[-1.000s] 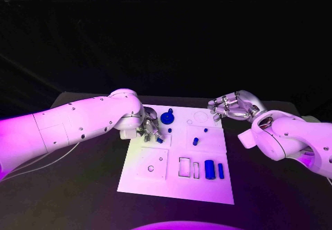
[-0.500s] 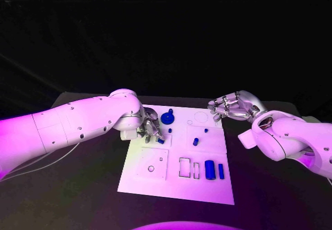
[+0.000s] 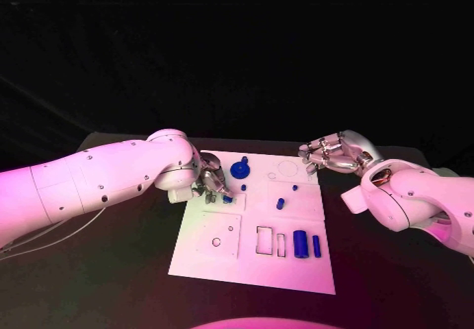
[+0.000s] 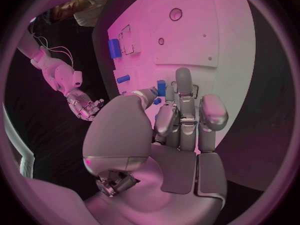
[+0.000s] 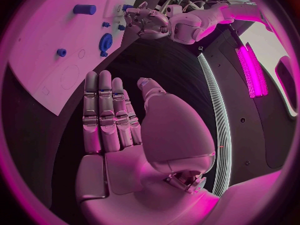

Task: Assemble the parts on the task board

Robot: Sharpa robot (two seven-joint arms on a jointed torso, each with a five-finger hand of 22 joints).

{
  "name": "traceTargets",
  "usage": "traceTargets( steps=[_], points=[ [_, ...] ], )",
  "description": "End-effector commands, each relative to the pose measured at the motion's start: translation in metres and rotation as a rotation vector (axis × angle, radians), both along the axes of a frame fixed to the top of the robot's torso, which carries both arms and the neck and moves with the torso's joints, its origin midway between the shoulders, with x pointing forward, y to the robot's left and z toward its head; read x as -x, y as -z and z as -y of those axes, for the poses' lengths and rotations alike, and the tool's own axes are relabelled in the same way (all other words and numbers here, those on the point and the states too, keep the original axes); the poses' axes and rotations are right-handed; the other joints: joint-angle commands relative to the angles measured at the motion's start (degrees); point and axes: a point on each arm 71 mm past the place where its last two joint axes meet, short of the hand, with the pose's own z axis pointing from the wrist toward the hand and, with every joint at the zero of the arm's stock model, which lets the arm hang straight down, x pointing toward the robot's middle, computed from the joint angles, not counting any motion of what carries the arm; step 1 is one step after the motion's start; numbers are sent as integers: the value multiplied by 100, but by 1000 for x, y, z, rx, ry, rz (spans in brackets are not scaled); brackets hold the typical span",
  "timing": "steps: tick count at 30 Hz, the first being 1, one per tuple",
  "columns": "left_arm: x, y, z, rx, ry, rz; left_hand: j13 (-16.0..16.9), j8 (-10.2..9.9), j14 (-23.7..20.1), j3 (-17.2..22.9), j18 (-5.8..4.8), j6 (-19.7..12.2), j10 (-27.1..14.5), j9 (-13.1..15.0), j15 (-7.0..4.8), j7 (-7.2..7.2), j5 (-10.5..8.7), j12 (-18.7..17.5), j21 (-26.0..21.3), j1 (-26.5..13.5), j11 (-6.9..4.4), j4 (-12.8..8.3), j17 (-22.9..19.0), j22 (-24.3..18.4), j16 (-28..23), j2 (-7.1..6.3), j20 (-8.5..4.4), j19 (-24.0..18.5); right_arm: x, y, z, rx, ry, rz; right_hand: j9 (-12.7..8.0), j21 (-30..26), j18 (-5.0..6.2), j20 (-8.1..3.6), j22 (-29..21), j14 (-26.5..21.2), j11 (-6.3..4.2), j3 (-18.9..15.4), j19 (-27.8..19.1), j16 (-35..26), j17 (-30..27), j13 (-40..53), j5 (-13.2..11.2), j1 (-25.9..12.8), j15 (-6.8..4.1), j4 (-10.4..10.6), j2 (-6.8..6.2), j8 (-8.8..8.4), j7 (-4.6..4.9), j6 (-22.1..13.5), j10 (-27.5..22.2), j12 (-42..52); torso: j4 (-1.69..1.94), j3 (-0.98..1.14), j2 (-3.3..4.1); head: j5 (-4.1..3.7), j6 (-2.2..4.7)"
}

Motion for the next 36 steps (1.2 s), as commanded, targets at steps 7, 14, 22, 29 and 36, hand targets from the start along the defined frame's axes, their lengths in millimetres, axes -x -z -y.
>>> traceTargets(
  steps=[7,14,22,29,36],
  points=[
    [-1,-5,-1,-41,-6,132,32,40,41,1106,-85,35,72,526,-17,-16,9,52,59,-38,0,-1047,15,42,-25,-80,-4,56,0,-1,1,-5,1,11,-5,-25,24,6,-9,-15,-16,-4,-17,-15,-5,6,35,-92,22,35,-2,18,-1,-35,-15,8,-6,-2,9,38,9],
    [0,-2,2,-77,21,159,45,47,42,1140,-87,41,81,541,-19,-18,9,63,68,-53,-2,-1066,17,56,-28,-101,-6,64,0,-1,1,-7,1,10,-5,-26,23,7,-12,-17,-15,-4,-19,-16,-5,7,36,-104,23,44,3,19,0,-36,-16,9,-13,-4,13,55,0],
    [1,4,7,-101,43,146,46,50,43,1161,-88,45,83,549,-20,-19,9,64,70,-61,-3,-1075,18,59,-29,-109,-7,65,1,-1,1,-7,0,9,-5,-26,23,7,-12,-17,-15,-4,-19,-16,-5,7,36,-104,23,44,3,19,0,-36,-16,9,-15,-6,16,57,-23],
    [2,9,8,-119,59,124,51,51,43,1167,-87,46,86,551,-20,-19,9,68,68,-63,-3,-1077,19,55,-29,-109,-7,62,1,-1,1,-8,-1,9,-6,-28,23,8,-15,-20,-14,-3,-21,-18,-6,8,40,-115,24,51,5,19,0,-38,-19,9,-12,-6,16,50,-49],
    [2,10,8,-128,67,114,50,54,44,1182,-86,50,87,558,-20,-19,9,67,68,-73,-3,-1079,20,52,-30,-109,-8,60,1,-1,0,-8,-1,10,-6,-28,23,8,-15,-20,-14,-3,-21,-18,-6,8,40,-115,24,51,5,19,0,-38,-19,9,-11,-2,12,57,-62]
  ],
)
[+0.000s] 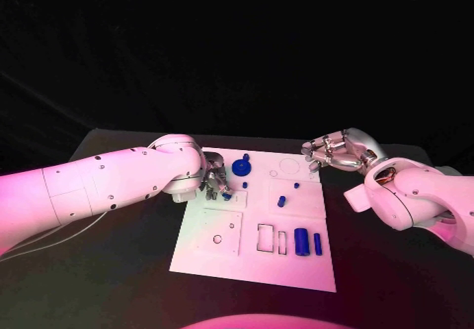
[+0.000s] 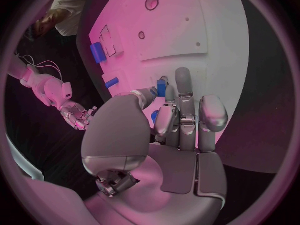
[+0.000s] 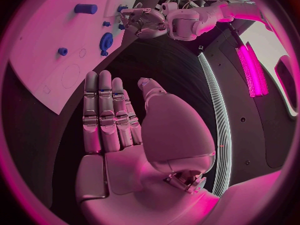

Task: Assemble the parts on the task board

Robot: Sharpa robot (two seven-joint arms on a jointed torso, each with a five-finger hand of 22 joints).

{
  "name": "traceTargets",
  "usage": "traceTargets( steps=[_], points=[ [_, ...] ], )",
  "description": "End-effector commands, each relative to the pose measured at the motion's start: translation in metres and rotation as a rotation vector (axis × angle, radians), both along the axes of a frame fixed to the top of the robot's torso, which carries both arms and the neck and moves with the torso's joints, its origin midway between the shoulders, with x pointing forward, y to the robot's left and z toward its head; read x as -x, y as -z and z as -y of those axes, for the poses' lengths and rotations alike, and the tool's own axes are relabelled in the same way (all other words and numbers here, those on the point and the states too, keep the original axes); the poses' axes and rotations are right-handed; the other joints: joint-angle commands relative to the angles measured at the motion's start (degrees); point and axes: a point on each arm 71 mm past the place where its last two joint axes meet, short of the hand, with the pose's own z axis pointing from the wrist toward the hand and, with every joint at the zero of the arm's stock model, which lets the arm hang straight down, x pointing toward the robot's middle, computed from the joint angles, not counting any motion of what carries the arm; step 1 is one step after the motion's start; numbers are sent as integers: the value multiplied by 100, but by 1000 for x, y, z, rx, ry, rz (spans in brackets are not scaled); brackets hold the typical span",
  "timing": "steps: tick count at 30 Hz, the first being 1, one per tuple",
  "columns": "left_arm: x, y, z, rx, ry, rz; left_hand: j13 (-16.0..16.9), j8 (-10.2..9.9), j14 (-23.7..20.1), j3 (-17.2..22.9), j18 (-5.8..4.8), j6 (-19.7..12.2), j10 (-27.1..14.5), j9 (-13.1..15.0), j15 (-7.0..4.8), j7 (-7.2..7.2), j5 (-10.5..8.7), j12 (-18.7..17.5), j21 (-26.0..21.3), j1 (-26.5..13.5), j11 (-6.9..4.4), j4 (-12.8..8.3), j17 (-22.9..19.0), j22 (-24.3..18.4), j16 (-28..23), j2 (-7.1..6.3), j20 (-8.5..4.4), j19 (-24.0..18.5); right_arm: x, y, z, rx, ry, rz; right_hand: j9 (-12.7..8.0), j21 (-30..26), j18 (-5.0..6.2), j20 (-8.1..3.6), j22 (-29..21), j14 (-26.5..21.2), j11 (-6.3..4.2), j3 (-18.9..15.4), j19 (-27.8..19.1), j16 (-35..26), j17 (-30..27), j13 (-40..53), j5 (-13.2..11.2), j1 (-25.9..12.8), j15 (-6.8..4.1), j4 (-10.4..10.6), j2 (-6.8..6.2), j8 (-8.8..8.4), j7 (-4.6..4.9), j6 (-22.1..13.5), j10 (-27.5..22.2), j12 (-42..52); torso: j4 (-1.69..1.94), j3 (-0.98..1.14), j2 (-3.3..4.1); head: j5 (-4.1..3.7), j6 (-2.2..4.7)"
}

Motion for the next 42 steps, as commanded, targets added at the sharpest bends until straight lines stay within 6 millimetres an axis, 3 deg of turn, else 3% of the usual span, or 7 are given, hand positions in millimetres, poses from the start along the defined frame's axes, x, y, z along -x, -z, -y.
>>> traceTargets(
  steps=[1,34,42],
  points=[
    [1,2,1,-23,26,-16,5,22,23,955,-87,57,50,307,1,-29,29,20,19,52,-6,-911,9,6,-31,17,12,42,0,-1,-1,-4,-5,9,-6,-28,23,9,-8,-20,-14,14,-21,-18,-6,5,40,-70,25,34,5,19,0,-38,-19,9,2,2,-3,4,-5],
    [1,4,-3,-55,40,-36,27,72,32,1042,-89,89,79,383,-4,-49,28,40,30,-43,-20,-937,17,19,-37,-24,13,46,1,-1,-1,-5,-7,11,-6,-30,23,10,-13,-22,-13,14,-24,-19,-6,7,45,-86,26,45,8,20,0,-39,-21,10,0,1,-2,2,-33],
    [2,5,-1,-70,55,-52,54,136,42,1137,-104,95,110,501,-13,-78,27,66,70,-226,-41,-908,27,100,-44,41,9,97,2,-1,-1,-6,-7,10,-6,-30,23,10,-13,-22,-13,14,-24,-19,-6,7,45,-86,26,45,8,20,0,-39,-21,10,0,6,-3,8,-35]
  ],
)
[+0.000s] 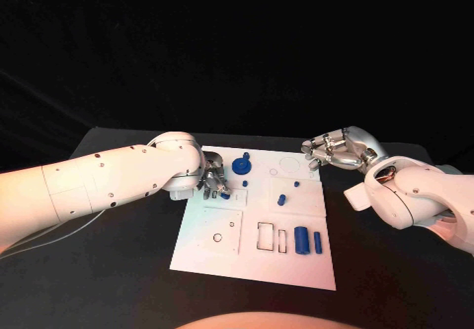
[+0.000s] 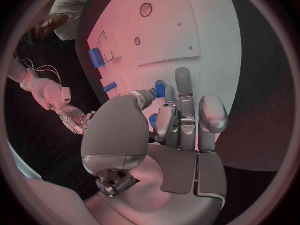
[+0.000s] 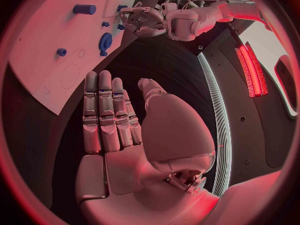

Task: Assemble the parts on the task board

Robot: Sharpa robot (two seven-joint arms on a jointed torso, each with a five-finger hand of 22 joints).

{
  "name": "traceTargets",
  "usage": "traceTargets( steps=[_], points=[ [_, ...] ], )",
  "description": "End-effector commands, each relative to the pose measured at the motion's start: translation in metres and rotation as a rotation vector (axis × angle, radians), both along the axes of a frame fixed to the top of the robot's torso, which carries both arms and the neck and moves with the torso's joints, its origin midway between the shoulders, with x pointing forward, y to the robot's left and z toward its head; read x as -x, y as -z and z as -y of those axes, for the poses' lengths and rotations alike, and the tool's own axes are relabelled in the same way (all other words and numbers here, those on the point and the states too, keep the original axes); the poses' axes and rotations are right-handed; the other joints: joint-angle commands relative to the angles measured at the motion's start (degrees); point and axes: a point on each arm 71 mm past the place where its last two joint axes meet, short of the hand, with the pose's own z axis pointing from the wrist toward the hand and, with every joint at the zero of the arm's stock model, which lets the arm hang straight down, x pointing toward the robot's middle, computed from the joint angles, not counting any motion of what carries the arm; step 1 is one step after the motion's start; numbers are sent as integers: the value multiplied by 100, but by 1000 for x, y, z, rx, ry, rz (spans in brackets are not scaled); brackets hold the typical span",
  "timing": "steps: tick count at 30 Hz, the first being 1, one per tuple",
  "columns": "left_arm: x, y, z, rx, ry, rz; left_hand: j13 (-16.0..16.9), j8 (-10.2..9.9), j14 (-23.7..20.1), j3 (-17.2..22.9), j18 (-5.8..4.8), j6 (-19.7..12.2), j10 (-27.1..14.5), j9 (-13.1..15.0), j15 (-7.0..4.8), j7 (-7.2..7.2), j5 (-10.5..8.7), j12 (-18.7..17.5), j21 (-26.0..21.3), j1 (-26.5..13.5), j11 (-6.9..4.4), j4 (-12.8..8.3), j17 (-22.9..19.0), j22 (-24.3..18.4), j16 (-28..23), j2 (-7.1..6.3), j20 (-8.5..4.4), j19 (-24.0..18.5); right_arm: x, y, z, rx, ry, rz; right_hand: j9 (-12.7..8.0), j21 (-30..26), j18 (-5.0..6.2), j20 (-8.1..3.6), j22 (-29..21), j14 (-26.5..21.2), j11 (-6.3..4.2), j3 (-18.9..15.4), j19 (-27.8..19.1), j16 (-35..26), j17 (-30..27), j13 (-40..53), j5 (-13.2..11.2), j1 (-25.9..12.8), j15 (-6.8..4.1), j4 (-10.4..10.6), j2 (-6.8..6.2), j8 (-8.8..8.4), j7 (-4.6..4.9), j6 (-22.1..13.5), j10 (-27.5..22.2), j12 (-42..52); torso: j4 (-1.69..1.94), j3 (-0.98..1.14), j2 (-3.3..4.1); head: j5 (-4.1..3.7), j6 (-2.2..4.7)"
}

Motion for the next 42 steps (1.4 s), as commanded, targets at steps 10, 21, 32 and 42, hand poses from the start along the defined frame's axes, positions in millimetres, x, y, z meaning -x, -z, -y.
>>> traceTargets(
  steps=[10,21,32,42],
  points=[
    [2,4,3,-33,28,-29,21,141,55,963,-122,158,68,402,-35,-146,9,40,74,-302,-52,-937,23,107,-27,-12,-9,104,1,-1,-1,-4,-5,7,-7,-32,23,12,-12,-25,-11,-4,-26,-22,-7,7,28,-81,28,42,-11,21,2,-39,-24,11,-3,0,-4,0,-3],
    [0,3,7,-22,22,-22,78,176,60,751,-130,206,106,546,-59,-205,8,92,89,-492,-94,-870,38,146,-33,-73,-22,129,2,-1,0,-5,-4,7,-7,-32,23,12,-12,-25,-11,-4,-26,-22,-7,7,28,-81,28,42,-11,21,2,-39,-24,11,0,-1,0,-9,-1],
    [-1,4,7,-17,17,-25,126,121,63,-98,-142,345,122,698,-80,-258,5,133,107,-931,-133,-444,65,201,-49,-215,-35,168,1,-1,0,-5,-5,7,-8,-35,22,14,-16,-30,-8,-6,-30,-24,-7,8,36,-99,31,54,-7,21,3,-42,-29,11,0,-1,-1,-12,-10],
    [-1,4,7,-17,14,-23,174,35,69,-770,-148,440,133,808,-93,-268,11,168,118,-964,-139,-106,86,233,-65,-183,-42,191,1,-1,0,-5,-5,6,-8,-36,22,15,-18,-32,-9,-7,-31,-26,-8,8,37,-96,31,50,-13,21,3,-44,-32,10,-2,-2,-5,-19,-21]
  ],
)
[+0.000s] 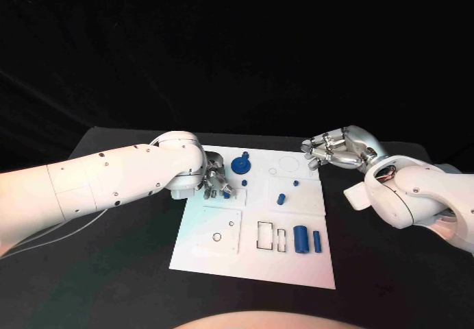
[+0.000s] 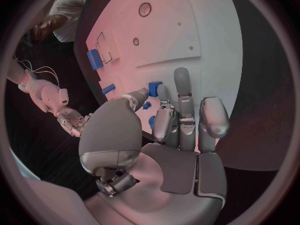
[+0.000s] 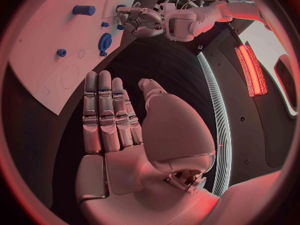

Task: Assemble the parts on the task board

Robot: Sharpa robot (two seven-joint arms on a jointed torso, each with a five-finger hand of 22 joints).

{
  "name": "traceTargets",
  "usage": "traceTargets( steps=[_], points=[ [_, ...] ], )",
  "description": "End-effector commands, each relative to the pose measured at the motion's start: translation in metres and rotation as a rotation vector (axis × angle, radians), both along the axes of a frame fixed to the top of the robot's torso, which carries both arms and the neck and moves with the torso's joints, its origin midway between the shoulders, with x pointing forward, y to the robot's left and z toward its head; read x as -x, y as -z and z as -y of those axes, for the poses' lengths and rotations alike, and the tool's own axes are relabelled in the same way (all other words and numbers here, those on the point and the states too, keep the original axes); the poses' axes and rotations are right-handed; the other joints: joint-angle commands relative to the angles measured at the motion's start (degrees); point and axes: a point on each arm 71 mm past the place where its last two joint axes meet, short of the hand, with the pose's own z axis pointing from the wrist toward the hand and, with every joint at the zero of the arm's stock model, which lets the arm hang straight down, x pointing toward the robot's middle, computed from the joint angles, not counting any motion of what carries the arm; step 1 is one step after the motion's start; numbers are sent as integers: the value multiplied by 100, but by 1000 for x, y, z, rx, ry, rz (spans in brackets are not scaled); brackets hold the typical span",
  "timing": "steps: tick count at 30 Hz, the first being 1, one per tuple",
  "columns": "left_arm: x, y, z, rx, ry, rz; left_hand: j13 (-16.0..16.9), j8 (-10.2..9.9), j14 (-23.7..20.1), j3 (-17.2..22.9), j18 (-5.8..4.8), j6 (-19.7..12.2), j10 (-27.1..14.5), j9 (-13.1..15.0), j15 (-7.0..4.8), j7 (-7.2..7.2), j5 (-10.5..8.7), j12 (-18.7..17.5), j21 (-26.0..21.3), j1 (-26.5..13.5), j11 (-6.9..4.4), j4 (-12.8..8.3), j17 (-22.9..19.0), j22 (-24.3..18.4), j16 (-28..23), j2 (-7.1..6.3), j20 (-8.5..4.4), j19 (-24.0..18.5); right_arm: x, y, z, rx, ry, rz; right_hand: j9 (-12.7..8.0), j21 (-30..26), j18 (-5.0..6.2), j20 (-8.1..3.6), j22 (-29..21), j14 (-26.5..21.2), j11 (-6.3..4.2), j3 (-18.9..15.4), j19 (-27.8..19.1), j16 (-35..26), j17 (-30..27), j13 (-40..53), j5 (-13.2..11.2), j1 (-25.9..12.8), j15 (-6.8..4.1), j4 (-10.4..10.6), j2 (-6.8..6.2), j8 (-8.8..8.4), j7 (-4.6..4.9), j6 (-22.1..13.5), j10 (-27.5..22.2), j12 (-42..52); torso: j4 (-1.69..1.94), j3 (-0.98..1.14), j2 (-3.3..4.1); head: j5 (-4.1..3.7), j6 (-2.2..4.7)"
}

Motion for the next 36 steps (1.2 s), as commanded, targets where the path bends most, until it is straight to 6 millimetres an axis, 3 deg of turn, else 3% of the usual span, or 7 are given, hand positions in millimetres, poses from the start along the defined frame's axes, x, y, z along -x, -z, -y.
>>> traceTargets(
  steps=[1,14,36],
  points=[
    [1,1,2,2,10,-14,10,-41,8,-174,-57,45,2,31,-32,7,26,40,24,-25,-6,83,11,12,-22,20,7,36,0,-1,0,-2,-5,7,-8,-36,23,15,-8,-12,-9,10,-31,-26,-8,6,37,-43,10,34,-20,21,2,-44,-32,10,0,0,-1,-5,-5],
    [0,1,0,7,-1,-6,31,-122,14,-889,-59,111,8,143,-24,13,26,50,26,4,2,465,30,27,-39,42,12,44,0,0,1,-1,-3,5,-9,-38,23,17,-12,-17,-9,10,-35,-28,-9,7,36,-36,11,25,-31,20,2,-47,-38,9,2,-2,-1,-9,2],
    [2,-5,-5,28,-14,10,43,-143,16,-1075,-62,133,15,171,-24,10,28,60,33,-10,0,480,34,42,-43,104,12,54,0,0,2,0,-1,4,-9,-41,23,18,-17,-23,-8,9,-39,-31,-10,8,12,-35,12,21,-37,21,3,-48,-40,11,3,-2,-1,-11,2]
  ],
)
